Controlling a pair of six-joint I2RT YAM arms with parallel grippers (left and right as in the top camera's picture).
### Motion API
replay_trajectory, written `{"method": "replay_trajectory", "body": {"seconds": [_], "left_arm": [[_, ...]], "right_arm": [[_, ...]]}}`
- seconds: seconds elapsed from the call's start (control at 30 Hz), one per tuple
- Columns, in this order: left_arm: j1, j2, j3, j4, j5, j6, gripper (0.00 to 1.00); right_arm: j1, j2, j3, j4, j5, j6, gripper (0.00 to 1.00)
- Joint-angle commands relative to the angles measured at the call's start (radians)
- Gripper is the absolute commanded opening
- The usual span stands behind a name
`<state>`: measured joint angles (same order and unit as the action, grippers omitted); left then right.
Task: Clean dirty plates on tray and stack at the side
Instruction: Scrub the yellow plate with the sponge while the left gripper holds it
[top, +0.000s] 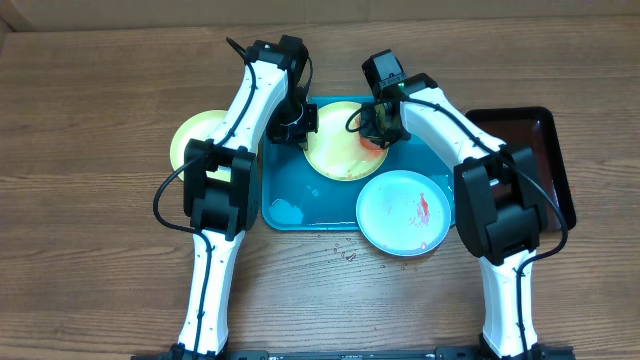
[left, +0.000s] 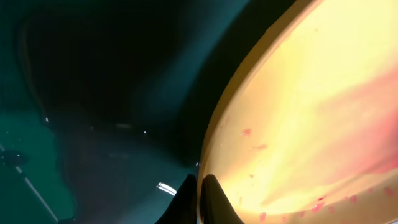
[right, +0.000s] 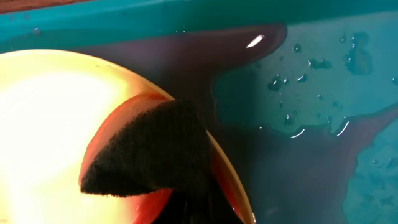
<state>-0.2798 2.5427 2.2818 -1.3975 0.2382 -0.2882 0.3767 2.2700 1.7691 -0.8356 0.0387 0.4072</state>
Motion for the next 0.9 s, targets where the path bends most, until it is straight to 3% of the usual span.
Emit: {"method": "replay_trajectory", "body": {"seconds": [0.0,0.23,0.6,0.87], "left_arm": [[-0.001,0.013,-0.012,-0.012,-0.002,0.023,0.04],[-0.001,0.013,-0.012,-0.012,-0.001,0.023,0.04],[-0.001,0.013,-0.012,-0.007,0.0,0.023,0.04],[0.0,0.013,-0.012,-0.007,-0.001,0.023,0.04]], "right_arm": [[0.008,0.034,0.018,0.029,0.026,-0.011,0.04],[0.051,0.034,0.018,0.129,-0.227,-0.008,0.04],[0.117,0.034,0.017,0.129,-0.301,0.078,0.04],[0.115,0.034,0.017,0.029,-0.368,0.12,0.04]]}}
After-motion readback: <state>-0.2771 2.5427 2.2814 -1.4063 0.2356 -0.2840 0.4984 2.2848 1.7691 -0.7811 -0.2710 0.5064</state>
